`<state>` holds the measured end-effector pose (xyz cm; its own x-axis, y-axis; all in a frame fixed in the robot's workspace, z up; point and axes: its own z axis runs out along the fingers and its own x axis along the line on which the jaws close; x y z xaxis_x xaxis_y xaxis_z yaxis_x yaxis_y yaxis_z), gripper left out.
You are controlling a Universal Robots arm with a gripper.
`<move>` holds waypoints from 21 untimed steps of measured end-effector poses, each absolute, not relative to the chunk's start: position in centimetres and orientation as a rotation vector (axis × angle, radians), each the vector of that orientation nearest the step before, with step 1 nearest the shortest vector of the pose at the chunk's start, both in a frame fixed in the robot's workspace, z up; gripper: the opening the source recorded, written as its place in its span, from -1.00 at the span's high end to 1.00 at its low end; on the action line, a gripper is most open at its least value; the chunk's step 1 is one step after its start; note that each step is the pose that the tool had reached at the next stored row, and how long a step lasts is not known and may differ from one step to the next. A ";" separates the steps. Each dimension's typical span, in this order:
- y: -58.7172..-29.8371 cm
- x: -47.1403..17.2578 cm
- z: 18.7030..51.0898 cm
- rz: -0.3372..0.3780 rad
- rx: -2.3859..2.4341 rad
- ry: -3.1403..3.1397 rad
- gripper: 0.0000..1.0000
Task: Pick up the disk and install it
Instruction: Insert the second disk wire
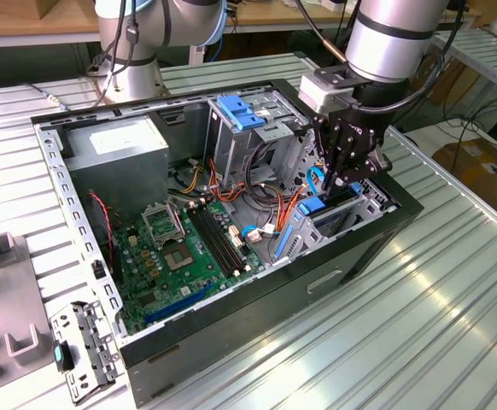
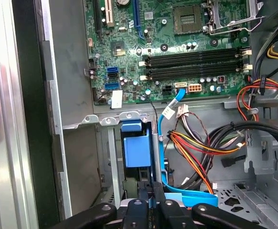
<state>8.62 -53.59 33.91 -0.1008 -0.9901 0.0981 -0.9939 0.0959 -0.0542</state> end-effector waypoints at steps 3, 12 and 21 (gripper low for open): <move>-53.6 8.6 34.9 0.166 2.081 -2.298 0.54; -53.6 8.6 36.6 0.166 2.081 -2.298 0.79; -53.6 8.6 36.7 0.166 2.081 -2.298 0.79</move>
